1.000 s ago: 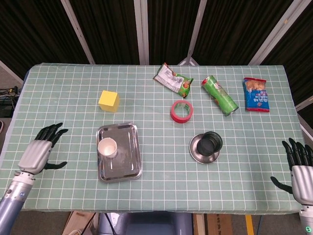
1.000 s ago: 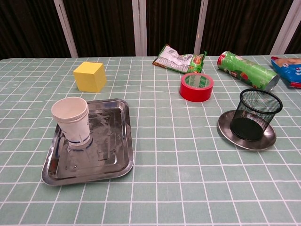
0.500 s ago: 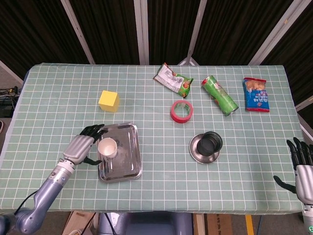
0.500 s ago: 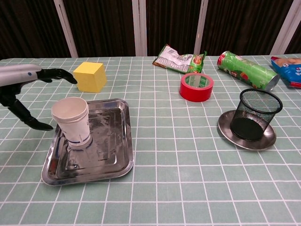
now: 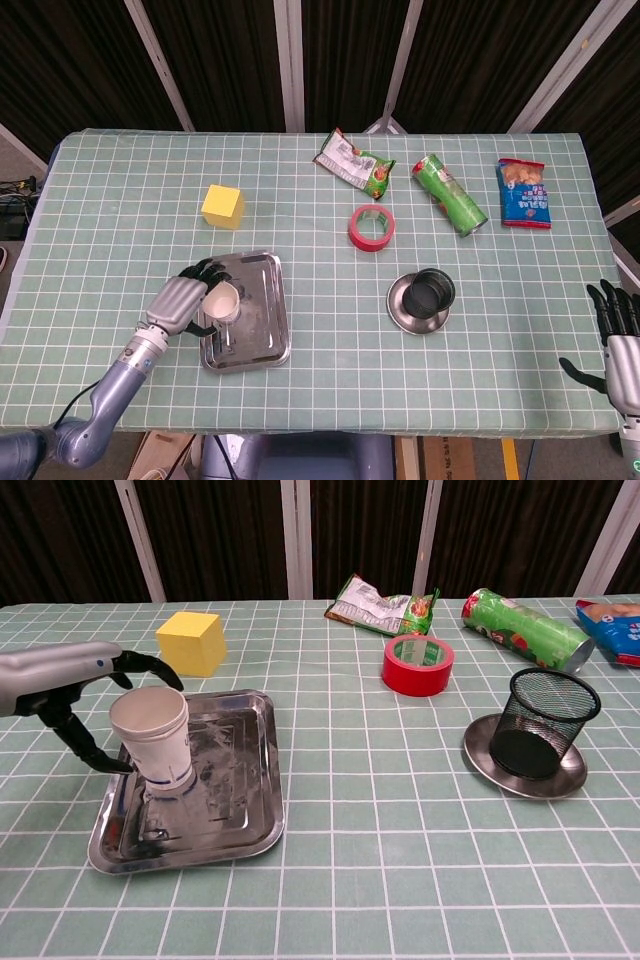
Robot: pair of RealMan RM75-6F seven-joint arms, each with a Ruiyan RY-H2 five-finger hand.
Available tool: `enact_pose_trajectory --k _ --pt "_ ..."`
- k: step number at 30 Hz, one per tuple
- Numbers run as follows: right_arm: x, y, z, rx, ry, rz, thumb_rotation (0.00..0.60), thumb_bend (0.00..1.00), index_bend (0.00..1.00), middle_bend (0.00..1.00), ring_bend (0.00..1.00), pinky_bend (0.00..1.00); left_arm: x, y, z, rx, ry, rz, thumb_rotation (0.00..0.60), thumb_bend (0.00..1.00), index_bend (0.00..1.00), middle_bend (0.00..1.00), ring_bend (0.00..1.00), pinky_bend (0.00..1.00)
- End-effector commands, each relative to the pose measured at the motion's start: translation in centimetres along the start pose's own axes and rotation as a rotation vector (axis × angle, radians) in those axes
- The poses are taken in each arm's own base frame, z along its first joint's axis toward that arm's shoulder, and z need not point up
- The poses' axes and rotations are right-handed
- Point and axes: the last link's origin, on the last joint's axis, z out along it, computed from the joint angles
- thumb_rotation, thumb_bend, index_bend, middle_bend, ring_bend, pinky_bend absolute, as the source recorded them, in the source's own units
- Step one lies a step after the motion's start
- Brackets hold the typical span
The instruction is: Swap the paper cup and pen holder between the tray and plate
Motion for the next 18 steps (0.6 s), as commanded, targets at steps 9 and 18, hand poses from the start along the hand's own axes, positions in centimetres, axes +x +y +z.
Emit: enact_pose_trajectory --k 9,18 --pt "0.1 0.02 -0.03 -0.005 0.006 0.014 0.6 0.07 0.02 0.02 0.0 0.0 -0.1 0.29 0.83 -0.02 0.068 -0.003 0.6 0.37 0.34 0.31 0.24 0.34" --pt "0.12 -0.03 -0.04 -0.007 0.011 0.016 0.6 0.07 0.02 0.02 0.0 0.0 0.53 0.45 0.74 -0.021 0.092 0.001 0.6 0.38 0.33 0.3 0.27 0.36"
